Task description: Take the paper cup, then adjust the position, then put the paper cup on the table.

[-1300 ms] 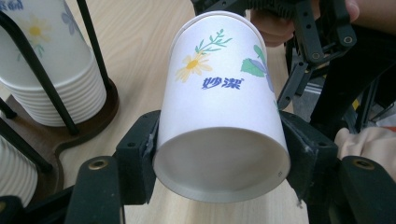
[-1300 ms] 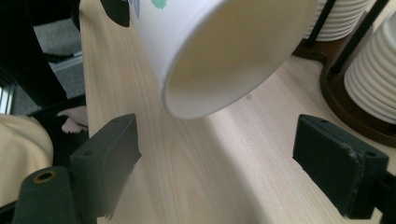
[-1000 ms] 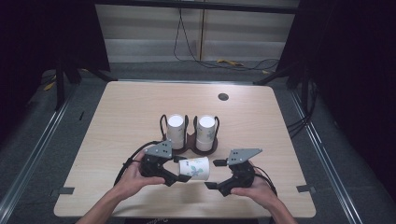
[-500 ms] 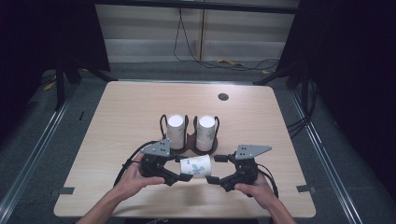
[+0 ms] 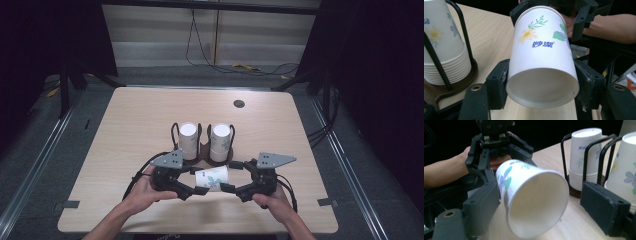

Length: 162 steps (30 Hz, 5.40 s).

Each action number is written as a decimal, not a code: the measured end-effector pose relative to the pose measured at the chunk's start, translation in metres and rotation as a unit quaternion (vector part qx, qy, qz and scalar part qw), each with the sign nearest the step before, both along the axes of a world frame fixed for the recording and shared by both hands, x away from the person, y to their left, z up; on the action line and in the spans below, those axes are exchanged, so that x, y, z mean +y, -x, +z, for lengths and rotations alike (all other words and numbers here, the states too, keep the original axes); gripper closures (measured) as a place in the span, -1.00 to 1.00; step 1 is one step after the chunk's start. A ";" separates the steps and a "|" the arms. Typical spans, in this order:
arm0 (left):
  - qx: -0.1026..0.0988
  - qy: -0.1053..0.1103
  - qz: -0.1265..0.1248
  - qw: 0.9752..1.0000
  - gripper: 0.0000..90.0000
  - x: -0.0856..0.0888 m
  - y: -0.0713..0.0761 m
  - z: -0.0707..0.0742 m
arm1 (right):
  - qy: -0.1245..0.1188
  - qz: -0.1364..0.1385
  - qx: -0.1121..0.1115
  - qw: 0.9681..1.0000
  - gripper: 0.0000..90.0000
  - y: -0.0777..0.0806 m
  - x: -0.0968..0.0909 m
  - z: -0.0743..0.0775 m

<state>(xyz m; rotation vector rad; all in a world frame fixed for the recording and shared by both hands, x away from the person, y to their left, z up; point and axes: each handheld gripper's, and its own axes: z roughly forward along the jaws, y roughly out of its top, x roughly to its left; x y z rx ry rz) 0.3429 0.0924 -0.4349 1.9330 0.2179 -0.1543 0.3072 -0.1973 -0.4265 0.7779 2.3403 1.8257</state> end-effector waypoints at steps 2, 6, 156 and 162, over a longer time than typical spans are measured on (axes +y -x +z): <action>0.001 0.001 -0.001 1.000 -0.20 0.000 0.000 0.000 | -0.007 0.001 -0.001 1.000 -0.65 0.000 0.001 0.001; 0.002 0.004 -0.002 1.000 -0.20 -0.001 0.001 0.000 | -0.017 0.000 0.000 1.000 -0.65 -0.001 0.002 0.002; 0.036 -0.098 0.141 0.985 -0.64 0.044 -0.039 -0.028 | 0.318 -0.239 0.133 0.908 -0.24 -0.099 -0.059 0.019; 0.033 -0.096 0.143 0.984 -0.64 0.047 -0.036 -0.028 | 0.361 -0.252 0.129 0.889 -0.26 -0.109 -0.056 0.014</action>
